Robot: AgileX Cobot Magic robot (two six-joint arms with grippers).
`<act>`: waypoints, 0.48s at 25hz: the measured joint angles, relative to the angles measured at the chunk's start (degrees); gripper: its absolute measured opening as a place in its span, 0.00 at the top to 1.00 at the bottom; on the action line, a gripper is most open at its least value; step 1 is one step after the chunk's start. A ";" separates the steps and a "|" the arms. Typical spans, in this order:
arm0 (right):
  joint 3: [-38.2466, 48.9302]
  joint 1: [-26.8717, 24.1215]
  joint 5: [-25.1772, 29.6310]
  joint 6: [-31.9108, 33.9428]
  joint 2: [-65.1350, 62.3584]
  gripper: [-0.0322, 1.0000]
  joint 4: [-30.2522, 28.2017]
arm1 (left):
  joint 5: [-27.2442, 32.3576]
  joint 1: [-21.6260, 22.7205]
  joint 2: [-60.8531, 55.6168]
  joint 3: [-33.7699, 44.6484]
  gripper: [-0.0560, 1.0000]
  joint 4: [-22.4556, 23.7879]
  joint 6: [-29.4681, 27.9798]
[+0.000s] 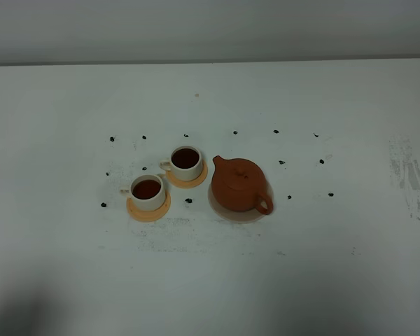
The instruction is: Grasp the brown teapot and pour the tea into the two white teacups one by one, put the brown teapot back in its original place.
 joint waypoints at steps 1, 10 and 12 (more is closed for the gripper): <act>0.00 0.00 -0.05 0.00 0.00 0.79 0.00 | 0.00 0.00 0.00 0.00 0.46 0.00 0.00; 0.00 0.00 -0.05 0.38 0.00 0.79 -0.02 | 0.00 -6.27 0.00 0.00 0.46 0.00 0.00; 0.00 0.00 -0.05 0.38 0.00 0.79 -0.02 | 0.00 -7.52 0.00 0.00 0.46 0.00 0.00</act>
